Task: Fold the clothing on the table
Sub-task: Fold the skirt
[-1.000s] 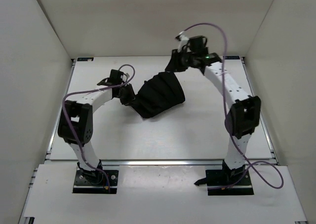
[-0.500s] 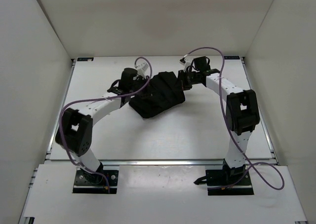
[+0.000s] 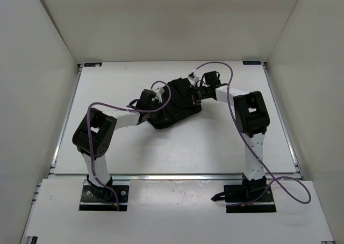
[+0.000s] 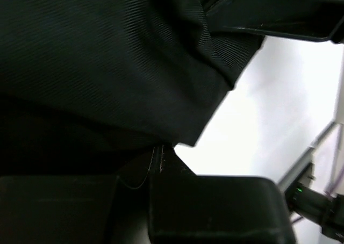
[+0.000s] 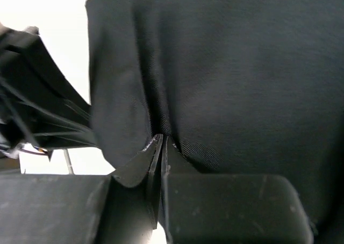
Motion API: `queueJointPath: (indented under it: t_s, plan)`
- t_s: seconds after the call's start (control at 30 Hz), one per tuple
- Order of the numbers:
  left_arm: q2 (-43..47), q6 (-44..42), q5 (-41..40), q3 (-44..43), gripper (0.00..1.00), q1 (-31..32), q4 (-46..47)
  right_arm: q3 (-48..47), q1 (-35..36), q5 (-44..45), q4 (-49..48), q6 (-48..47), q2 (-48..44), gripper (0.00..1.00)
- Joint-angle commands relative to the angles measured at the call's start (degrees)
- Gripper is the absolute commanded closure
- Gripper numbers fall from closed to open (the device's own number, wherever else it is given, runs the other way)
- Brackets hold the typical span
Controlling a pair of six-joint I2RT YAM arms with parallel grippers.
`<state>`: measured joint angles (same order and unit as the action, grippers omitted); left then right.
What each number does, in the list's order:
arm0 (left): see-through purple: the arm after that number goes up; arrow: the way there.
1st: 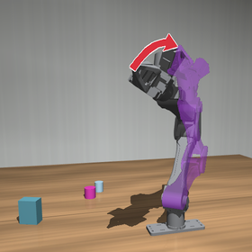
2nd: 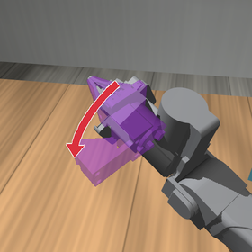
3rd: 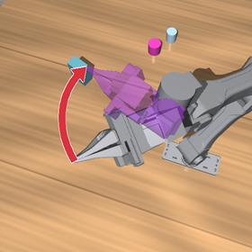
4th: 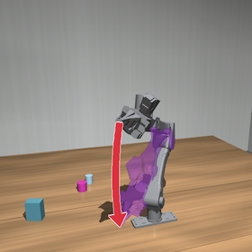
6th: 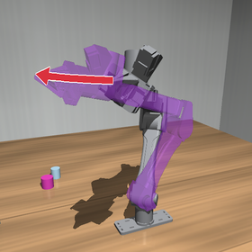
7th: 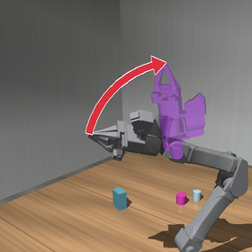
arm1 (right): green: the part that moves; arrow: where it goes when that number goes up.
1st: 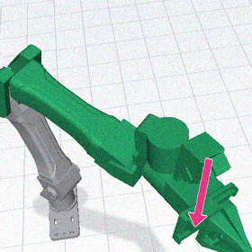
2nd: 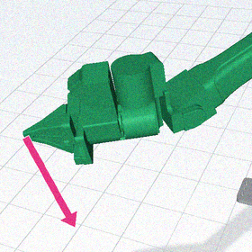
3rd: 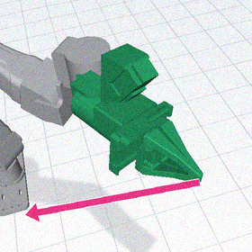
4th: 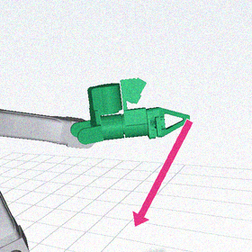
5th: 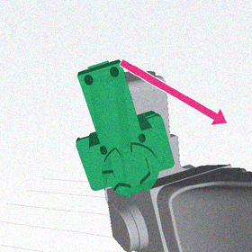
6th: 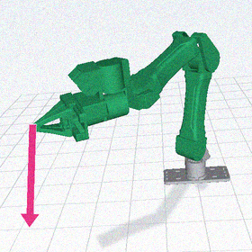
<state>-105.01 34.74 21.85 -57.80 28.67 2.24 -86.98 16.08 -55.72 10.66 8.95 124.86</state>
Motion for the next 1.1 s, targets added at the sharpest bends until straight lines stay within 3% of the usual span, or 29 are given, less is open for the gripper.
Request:
queueJointPath:
  t_s: [0.0,0.23,0.47,0.5,0.53,0.57,0.63,0.67,0.7,0.73,0.77,0.83,0.87,0.93,1.0,1.07]
  plan:
    - [0.6,-1.08,-5.49,2.42,1.0,-0.19,1.54,0.67,-0.08,0.44,-2.92,-3.41,1.09,1.0]
    - [3.14,-1.25,-6.73,8.58,1.0,-1.68,4.45,2.78,-2.1,2.63,-5.82,-2.36,2.06,0.99]
    - [9.02,-2.49,-6.56,3.49,1.0,-1.85,-2.23,-3.1,-2.19,4.39,-2.32,2.91,-5.31,1.0]
    - [10.6,-2.49,-6.21,2.27,1.0,-2.21,-4.94,-5.46,-2.1,5.27,-0.04,3.87,-6.81,0.98]
    - [11.66,-2.31,-5.24,1.3,1.0,-2.56,-5.66,-7.57,-2.54,5.62,1.2,4.49,-7.6,0.87]
    - [13.5,-2.48,-4.1,0.5,0.93,-2.65,-7.23,-8.37,-2.71,5.71,3.04,5.19,-8.66,0.81]
    - [18.59,-2.84,-3.66,0.06,0.57,-3.44,-9.96,-9.26,-3.94,6.15,5.42,4.5,-11.21,0.58]
    - [19.49,-3.1,-3.39,0.4,0.49,-4.14,-11.19,-9.0,-4.03,7.29,6.65,5.11,-12.69,0.5]
    - [22.19,-3.1,-3.04,0.76,0.33,-4.75,-12.51,-8.65,-4.56,9.47,8.49,3.81,-14.71,0.41]
    - [24.83,-3.62,-2.86,1.63,0.05,-5.37,-13.13,-7.86,-4.74,13.15,10.68,2.58,-15.6,0.38]
    - [26.07,-4.32,-4.17,2.51,0.01,-6.07,-14.79,-7.25,-4.56,17.97,12.18,1.08,-17.18,0.32]
    - [29.67,-6.87,-9.6,2.26,0.01,-6.52,-21.8,-6.02,-4.39,26.31,17.8,-1.99,-20.25,0.29]
    - [30.3,-8.88,-15.02,1.91,0.01,-6.17,-23.67,-4.79,-4.56,31.07,18.78,-3.75,-20.96,0.22]
    - [32.32,-10.57,-21.57,0.94,0.01,-5.9,-28.94,-2.51,-4.47,36.45,21.85,-4.9,-23.33,0.19]
    - [33.28,-11.19,-25.18,1.81,0.01,-7.56,-30.88,0.23,-5.79,37.71,22.65,-4.47,-24.91,0.11]
    - [34.17,-11.8,-23.79,3.12,0.01,-10.28,-31.86,5.56,-8.07,34.74,22.13,-4.82,-27.12,0.01]
